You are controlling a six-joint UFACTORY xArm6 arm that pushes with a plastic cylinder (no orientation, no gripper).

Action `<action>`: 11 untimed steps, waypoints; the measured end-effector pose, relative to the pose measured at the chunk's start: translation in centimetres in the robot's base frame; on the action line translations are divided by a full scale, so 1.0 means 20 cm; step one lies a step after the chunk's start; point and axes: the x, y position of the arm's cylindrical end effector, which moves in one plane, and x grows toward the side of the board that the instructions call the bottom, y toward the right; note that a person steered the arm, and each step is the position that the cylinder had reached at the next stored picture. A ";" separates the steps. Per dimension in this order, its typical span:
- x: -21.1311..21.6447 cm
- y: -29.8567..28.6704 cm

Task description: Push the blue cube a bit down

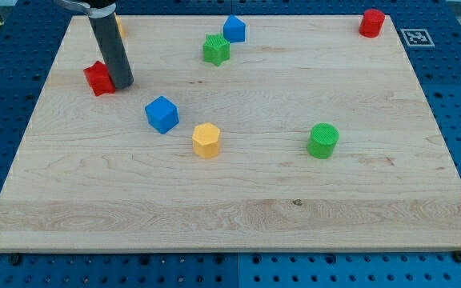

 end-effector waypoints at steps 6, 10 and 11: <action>0.00 0.11; 0.44 0.50; 0.60 0.50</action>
